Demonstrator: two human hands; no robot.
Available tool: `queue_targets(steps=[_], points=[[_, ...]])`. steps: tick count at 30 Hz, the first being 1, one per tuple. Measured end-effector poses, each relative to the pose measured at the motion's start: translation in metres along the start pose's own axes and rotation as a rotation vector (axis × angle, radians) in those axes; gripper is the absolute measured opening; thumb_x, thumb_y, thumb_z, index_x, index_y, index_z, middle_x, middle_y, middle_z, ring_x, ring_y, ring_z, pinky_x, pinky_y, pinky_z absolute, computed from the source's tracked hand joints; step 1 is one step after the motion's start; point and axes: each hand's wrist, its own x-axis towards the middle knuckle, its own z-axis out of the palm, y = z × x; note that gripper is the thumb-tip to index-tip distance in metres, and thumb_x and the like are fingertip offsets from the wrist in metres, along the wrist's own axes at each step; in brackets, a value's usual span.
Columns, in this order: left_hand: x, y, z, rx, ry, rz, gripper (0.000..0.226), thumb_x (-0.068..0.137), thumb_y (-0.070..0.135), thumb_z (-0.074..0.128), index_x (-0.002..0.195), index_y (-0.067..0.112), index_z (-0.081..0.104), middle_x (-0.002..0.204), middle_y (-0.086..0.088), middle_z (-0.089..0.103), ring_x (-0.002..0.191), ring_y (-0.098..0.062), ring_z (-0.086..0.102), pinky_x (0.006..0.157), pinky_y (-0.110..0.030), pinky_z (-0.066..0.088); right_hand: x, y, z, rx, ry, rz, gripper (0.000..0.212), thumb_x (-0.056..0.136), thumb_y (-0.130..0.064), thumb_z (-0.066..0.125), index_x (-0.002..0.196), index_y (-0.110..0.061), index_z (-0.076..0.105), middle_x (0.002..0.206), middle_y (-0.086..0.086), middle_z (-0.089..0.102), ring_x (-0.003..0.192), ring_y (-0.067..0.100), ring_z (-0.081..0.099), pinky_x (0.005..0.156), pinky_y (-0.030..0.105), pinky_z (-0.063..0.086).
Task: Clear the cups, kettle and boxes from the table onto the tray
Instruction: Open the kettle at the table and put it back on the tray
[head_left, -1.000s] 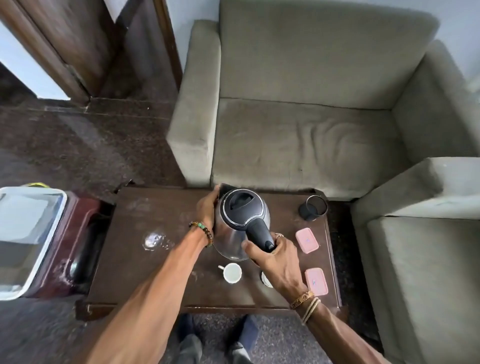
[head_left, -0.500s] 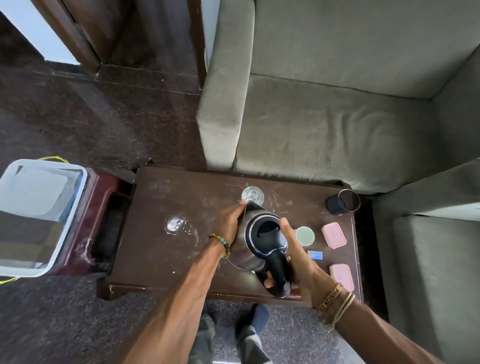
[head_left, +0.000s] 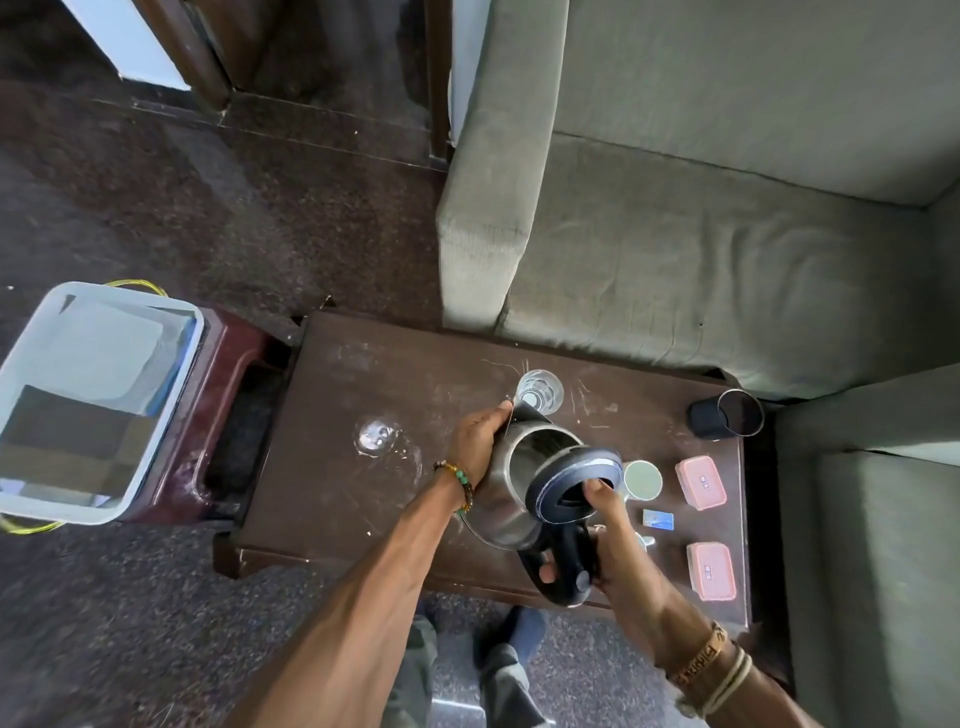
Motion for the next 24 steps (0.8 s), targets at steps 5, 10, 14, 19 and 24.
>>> queue_targets(steps=[5, 10, 14, 19, 24], points=[[0.016, -0.005, 0.002, -0.099, -0.027, -0.187, 0.027, 0.083, 0.039, 0.058, 0.077, 0.021, 0.078, 0.082, -0.006, 0.073, 0.084, -0.026, 0.065, 0.09, -0.043, 0.05, 0.0, -0.007, 0.007, 0.118, 0.06, -0.16, 0.104, 0.042, -0.085, 0.069, 0.092, 0.006, 0.068, 0.101, 0.049, 0.052, 0.084, 0.05, 0.059, 0.081, 0.038, 0.042], [0.033, -0.009, 0.019, -0.11, -0.141, -0.352, 0.03, 0.066, 0.046, 0.059, 0.06, 0.019, 0.069, 0.073, -0.006, 0.069, 0.078, -0.025, 0.062, 0.084, -0.04, 0.048, 0.005, 0.009, -0.011, 0.078, 0.156, -0.267, 0.061, 0.067, -0.086, 0.057, 0.083, -0.03, 0.074, 0.081, 0.003, 0.069, 0.081, 0.019, 0.058, 0.084, 0.044, 0.045], [0.048, -0.017, 0.037, -0.147, -0.194, -0.401, 0.03, 0.066, 0.043, 0.06, 0.074, 0.017, 0.073, 0.079, -0.006, 0.072, 0.08, -0.024, 0.064, 0.08, -0.037, 0.05, 0.014, 0.011, -0.025, 0.058, 0.23, -0.28, 0.081, 0.06, -0.092, 0.055, 0.08, -0.014, 0.064, 0.063, 0.002, 0.063, 0.068, 0.011, 0.057, 0.081, 0.036, 0.042], [0.064, -0.033, 0.058, -0.241, -0.236, -0.401, 0.043, 0.078, 0.03, 0.063, 0.109, 0.001, 0.069, 0.113, -0.018, 0.07, 0.095, -0.026, 0.065, 0.098, -0.045, 0.049, 0.026, 0.006, -0.039, 0.07, 0.271, -0.228, 0.077, 0.065, -0.089, 0.051, 0.076, -0.015, 0.068, 0.074, 0.005, 0.067, 0.072, 0.018, 0.059, 0.078, 0.041, 0.041], [0.072, -0.044, 0.067, -0.258, -0.231, -0.414, 0.035, 0.082, 0.03, 0.062, 0.105, 0.005, 0.072, 0.11, -0.016, 0.071, 0.106, -0.031, 0.066, 0.1, -0.046, 0.049, 0.041, -0.003, -0.045, 0.166, 0.321, -0.106, 0.073, 0.062, -0.082, 0.054, 0.076, -0.013, 0.073, 0.067, 0.016, 0.059, 0.059, 0.024, 0.055, 0.064, 0.038, 0.044]])
